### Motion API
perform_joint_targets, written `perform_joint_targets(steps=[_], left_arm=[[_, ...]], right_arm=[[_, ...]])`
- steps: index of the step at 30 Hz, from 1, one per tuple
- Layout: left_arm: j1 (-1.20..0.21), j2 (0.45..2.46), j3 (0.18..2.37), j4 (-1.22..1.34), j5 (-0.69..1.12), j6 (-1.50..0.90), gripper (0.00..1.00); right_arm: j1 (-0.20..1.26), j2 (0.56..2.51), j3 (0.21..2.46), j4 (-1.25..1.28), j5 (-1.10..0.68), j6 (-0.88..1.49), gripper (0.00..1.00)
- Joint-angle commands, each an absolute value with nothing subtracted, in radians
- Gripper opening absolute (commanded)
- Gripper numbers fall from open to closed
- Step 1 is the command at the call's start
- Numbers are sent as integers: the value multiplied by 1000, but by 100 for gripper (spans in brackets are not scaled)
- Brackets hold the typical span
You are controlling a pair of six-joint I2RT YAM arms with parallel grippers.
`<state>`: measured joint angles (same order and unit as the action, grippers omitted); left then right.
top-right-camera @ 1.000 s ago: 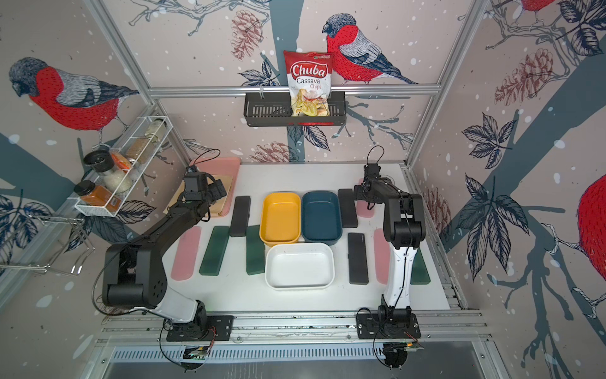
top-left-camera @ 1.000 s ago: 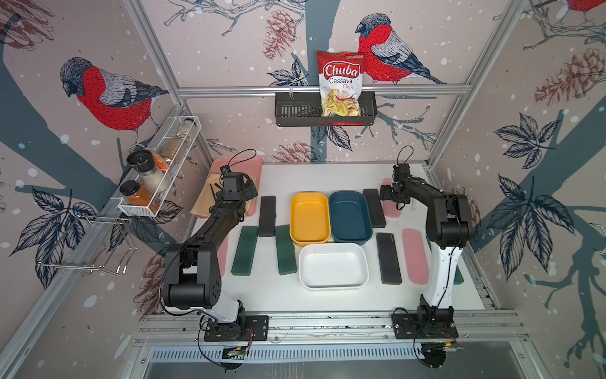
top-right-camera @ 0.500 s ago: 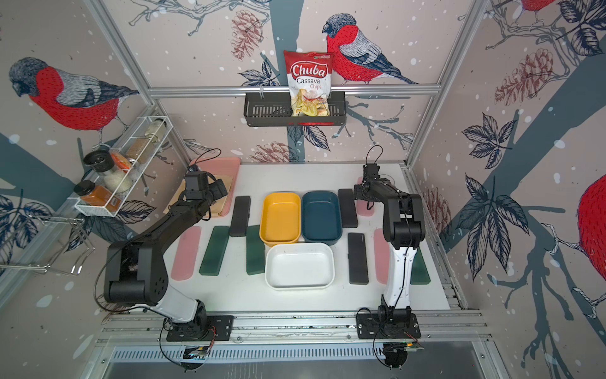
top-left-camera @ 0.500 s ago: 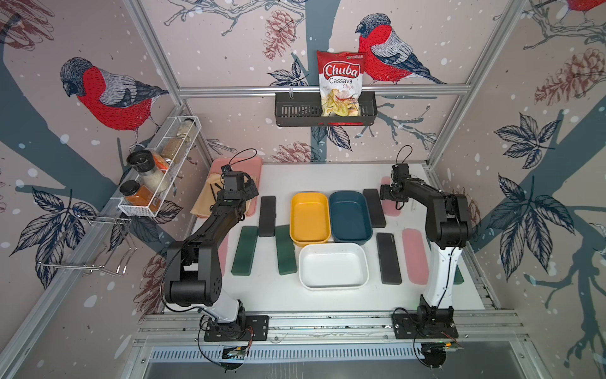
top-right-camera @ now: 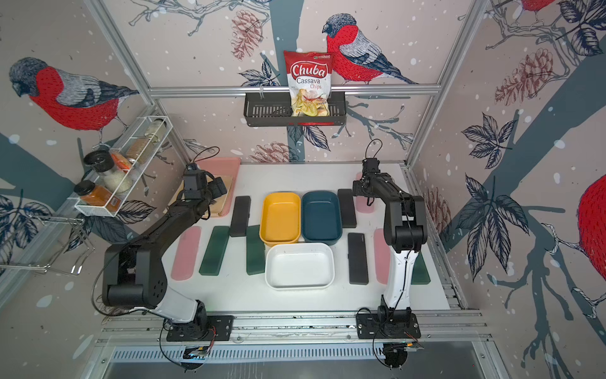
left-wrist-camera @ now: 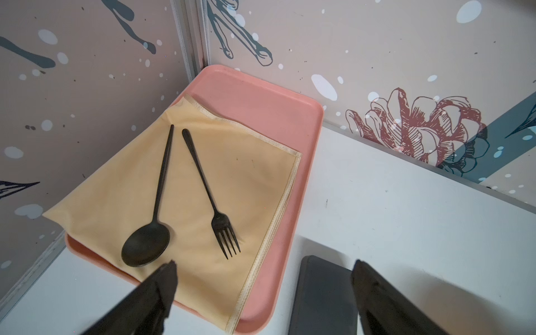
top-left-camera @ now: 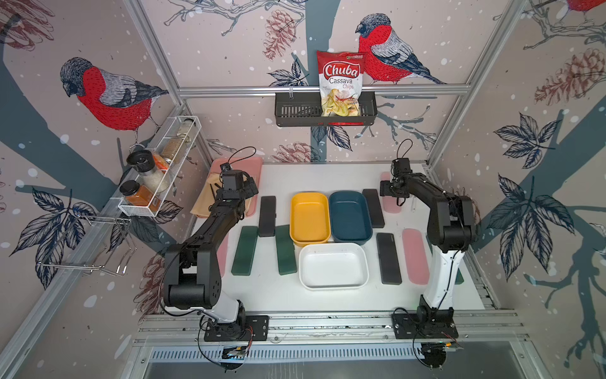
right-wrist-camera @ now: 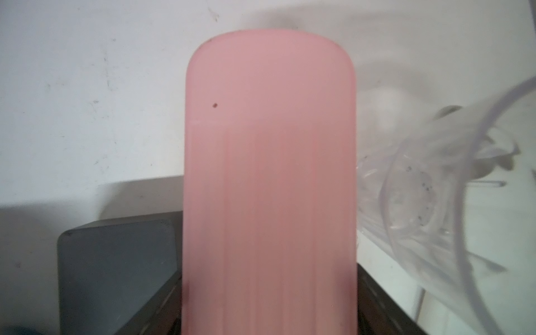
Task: Place the pencil cases by color into the storage box
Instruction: Pick up the pencil case from the center of the board, then place the pencil case at the storage box.
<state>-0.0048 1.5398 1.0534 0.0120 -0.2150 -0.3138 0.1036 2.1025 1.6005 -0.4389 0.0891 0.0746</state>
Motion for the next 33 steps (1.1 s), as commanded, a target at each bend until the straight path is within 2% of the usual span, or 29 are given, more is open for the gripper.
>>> perform_joint_targets(steps=[1,13,26,33], left_arm=[[-7,1528,1051,36,-208,-308,97],[-6,1485,1046,26,-201,-300,97],[-7,1434,1029,25,-166,-318,97],[-7,1428,1036,-1,-157,-346,97]], right_arm=[[110,2074,1607,-466,119,60,48],[189,1878,1484,-428,94,-35,48],[314,1542,1200,-318,-191,-319,48],[405,1422,1092,-330,-281,-465,48]])
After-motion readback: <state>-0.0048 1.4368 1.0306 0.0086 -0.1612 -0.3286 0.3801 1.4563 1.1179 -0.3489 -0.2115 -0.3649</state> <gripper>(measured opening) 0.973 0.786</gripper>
